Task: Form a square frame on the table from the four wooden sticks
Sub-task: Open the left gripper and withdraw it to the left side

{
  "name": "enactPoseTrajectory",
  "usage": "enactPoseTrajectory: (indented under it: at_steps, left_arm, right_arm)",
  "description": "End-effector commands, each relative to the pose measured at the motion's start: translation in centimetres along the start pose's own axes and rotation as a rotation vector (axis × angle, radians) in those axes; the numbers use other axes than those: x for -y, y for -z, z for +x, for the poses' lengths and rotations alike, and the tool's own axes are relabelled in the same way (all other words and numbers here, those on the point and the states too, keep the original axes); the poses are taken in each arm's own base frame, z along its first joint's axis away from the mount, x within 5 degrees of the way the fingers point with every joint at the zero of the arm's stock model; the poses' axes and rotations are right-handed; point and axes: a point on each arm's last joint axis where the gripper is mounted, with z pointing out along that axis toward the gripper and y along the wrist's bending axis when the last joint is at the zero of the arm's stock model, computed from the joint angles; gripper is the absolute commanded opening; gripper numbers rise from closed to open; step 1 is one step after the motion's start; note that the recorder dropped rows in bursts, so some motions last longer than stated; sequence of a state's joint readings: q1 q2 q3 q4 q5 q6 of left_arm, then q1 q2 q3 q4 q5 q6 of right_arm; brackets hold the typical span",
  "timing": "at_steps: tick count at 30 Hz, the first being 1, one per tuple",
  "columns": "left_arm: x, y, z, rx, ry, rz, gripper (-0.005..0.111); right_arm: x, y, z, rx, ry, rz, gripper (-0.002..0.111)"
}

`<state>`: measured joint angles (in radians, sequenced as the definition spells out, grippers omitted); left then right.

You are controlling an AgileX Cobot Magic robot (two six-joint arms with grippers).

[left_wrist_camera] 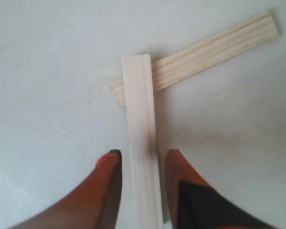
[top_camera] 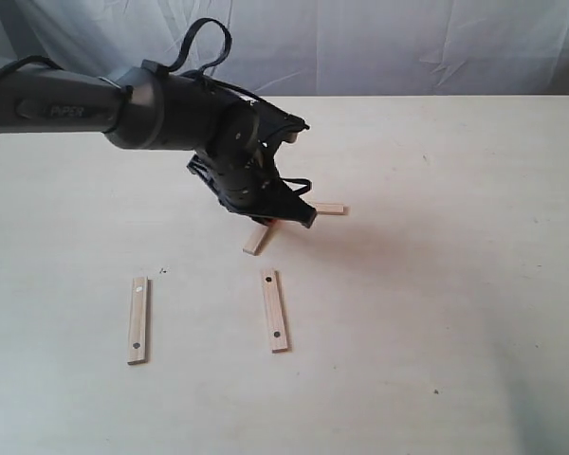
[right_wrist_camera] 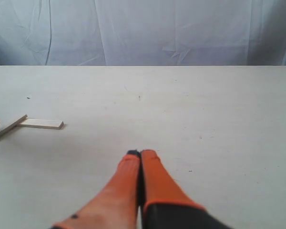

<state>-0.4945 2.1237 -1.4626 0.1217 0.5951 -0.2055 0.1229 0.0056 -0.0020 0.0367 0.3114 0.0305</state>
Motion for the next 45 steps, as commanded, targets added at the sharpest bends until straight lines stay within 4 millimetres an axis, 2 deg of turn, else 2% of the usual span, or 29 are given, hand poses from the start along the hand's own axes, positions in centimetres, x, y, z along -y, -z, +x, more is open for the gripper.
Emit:
enactPoseTrajectory:
  at_steps: [1, 10, 15, 17, 21, 23, 24, 25, 29, 32, 37, 41, 45]
  left_arm:
    - [0.1, 2.4, -0.4, -0.003, 0.021, 0.007, 0.032]
    - [-0.8, 8.4, -0.5, -0.005, 0.052, -0.040, 0.023]
    - [-1.6, 11.0, 0.7, 0.022, 0.071, -0.090, 0.008]
    - [-1.9, 12.0, 1.6, 0.031, 0.080, -0.113, 0.000]
    - [-2.4, 14.1, 3.7, 0.060, 0.077, -0.110, 0.000]
    - [-3.0, 16.8, 5.5, 0.147, 0.089, -0.093, 0.000]
    - [-3.3, 17.4, 5.9, 0.164, 0.101, -0.096, 0.000]
    - [-4.3, 18.9, 6.8, 0.204, 0.137, -0.103, 0.000]
    - [-7.3, 22.0, 9.7, 0.263, 0.273, -0.117, 0.000]
    - [-7.8, 23.7, 11.5, 0.320, 0.311, -0.109, 0.000]
    - [-7.6, 24.8, 13.1, 0.382, 0.309, -0.099, 0.000]
    - [-7.5, 24.8, 13.7, 0.396, 0.309, -0.094, 0.000]
    - [-7.5, 24.6, 13.8, 0.417, 0.307, -0.084, 0.000]
  right_arm:
    - [0.0, 0.0, 0.0, 0.011, 0.006, 0.007, 0.000]
    - [0.0, 0.0, 0.0, 0.011, 0.006, 0.007, 0.000]
    - [0.0, 0.0, 0.0, 0.011, 0.006, 0.007, 0.000]
    - [0.0, 0.0, 0.0, 0.011, 0.006, 0.007, 0.000]
    - [0.0, 0.0, 0.0, 0.011, 0.006, 0.007, 0.000]
    - [0.0, 0.0, -0.1, 0.024, 0.007, 0.007, 0.000]
    - [0.0, 0.0, -0.3, 0.038, -0.001, 0.004, 0.000]
    - [-0.1, 0.1, -0.8, 0.094, -0.029, -0.005, 0.000]
    - [0.0, 0.7, -3.3, 0.384, -0.078, -0.015, 0.000]
    - [0.0, 1.2, -4.4, 0.516, -0.078, -0.013, 0.000]
    - [0.1, 1.7, -5.2, 0.616, -0.078, -0.012, 0.000]
    - [0.1, 1.9, -5.5, 0.663, -0.078, -0.011, 0.000]
    - [0.0, 1.8, -5.7, 0.582, -0.078, -0.016, -0.001]
